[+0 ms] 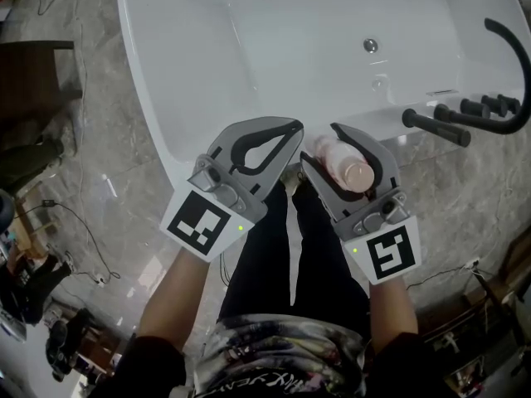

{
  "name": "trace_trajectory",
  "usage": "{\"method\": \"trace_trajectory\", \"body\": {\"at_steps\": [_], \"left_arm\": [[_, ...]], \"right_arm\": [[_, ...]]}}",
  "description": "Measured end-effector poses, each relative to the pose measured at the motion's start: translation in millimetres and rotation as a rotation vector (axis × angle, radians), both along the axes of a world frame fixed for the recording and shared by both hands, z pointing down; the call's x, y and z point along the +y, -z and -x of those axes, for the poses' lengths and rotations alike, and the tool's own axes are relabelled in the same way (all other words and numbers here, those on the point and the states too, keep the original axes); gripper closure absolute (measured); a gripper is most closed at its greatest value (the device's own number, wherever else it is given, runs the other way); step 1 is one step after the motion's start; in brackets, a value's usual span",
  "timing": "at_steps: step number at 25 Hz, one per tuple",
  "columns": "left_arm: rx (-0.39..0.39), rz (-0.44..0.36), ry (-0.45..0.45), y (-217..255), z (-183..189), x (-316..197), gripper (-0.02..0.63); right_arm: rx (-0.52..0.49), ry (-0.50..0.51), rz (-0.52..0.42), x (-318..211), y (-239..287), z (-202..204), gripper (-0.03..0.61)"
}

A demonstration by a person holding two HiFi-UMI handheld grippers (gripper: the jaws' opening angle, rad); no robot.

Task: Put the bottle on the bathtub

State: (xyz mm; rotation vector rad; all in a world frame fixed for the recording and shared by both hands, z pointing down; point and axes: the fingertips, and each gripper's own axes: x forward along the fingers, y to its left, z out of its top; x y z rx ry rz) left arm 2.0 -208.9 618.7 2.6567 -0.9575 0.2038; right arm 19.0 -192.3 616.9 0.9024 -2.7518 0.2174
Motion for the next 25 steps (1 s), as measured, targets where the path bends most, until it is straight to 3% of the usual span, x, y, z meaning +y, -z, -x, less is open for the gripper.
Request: {"method": "trace_trajectory", "body": {"at_steps": [15,25], "left_arm": [[-0.017,0.024,0.014,-38.2,-3.8,14.6,0.603],[-0.017,0.027,0.034,-44.5,-3.1,10.8,0.603]], "right_arm": [[0.050,0.020,-0.011,7.6,-44.7,-1.0,0.370],[0.030,0.021,-0.024,5.7,-46.7,0.8,0.368]]}}
